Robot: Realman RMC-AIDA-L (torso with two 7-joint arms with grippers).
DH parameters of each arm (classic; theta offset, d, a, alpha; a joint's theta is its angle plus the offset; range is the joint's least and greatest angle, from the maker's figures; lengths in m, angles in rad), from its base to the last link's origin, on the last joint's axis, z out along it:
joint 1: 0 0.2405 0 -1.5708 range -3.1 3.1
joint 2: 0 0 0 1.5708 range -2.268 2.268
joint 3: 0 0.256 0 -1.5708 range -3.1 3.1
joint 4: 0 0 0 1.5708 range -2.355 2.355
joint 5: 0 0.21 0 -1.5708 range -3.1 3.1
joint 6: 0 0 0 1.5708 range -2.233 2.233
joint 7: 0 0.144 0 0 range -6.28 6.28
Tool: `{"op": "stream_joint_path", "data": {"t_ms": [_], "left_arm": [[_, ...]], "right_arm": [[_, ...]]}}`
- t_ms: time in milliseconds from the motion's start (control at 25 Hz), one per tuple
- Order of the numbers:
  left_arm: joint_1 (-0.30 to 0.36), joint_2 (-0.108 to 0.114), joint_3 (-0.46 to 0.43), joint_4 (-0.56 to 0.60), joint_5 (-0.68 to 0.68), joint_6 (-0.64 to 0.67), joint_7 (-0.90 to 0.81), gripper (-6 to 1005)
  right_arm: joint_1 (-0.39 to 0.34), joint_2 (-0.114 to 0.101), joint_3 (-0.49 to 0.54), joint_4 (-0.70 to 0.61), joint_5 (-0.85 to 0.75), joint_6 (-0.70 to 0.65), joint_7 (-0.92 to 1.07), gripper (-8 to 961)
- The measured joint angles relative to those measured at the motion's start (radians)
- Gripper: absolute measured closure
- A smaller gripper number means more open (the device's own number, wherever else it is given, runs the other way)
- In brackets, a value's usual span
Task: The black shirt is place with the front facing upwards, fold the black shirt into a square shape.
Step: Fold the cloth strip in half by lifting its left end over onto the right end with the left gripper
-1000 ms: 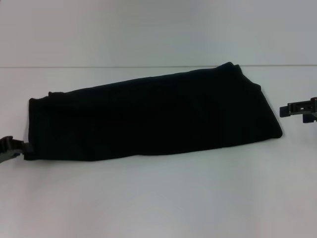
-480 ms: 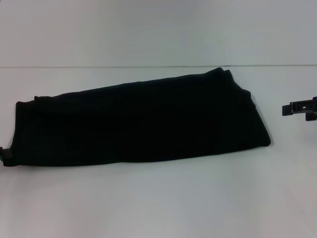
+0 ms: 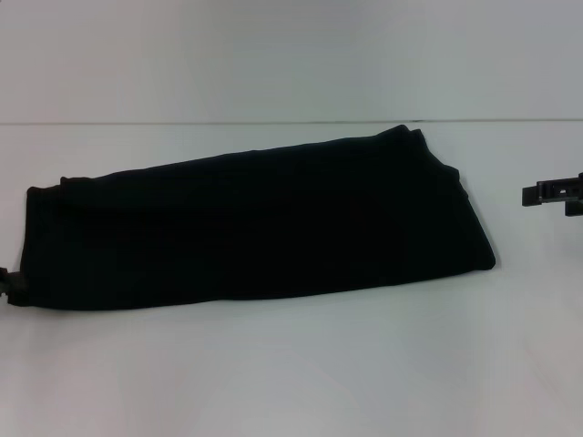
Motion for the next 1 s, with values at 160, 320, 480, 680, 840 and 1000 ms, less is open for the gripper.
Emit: {"op": "stream_joint_path", "data": {"t_ms": [160,320,480,680,840,1000], "left_arm": [[0.003,-0.004,-0.003,-0.001,-0.001,-0.009,-0.039,953],[0.024,-0.008,-0.062,0.002,-0.003,-0.014,-0.128,950],[0.050,-0.005,-0.092,0.002,0.000,-0.007,-0.193,713],[0.062,0.014,-0.112,0.004,0.088,0.054,-0.361,509],[0.063,0.014,-0.159,-0.004,0.102,0.087,-0.424,419],[0.065,0.008,-0.201,-0.024,0.096,0.094,-0.466,329]], "right_arm": [[-0.001,0.003,0.005,0.000,0.001,0.000,-0.012,13],[-0.001,0.004,0.028,0.000,0.002,0.000,-0.031,13],[-0.002,0.004,0.042,0.001,0.011,-0.003,-0.044,13],[-0.004,0.003,0.044,0.001,0.015,-0.005,-0.056,14],[-0.003,0.003,0.044,0.000,0.015,-0.002,-0.064,14],[0.001,0.003,0.043,-0.005,0.015,0.000,-0.075,14]]}}
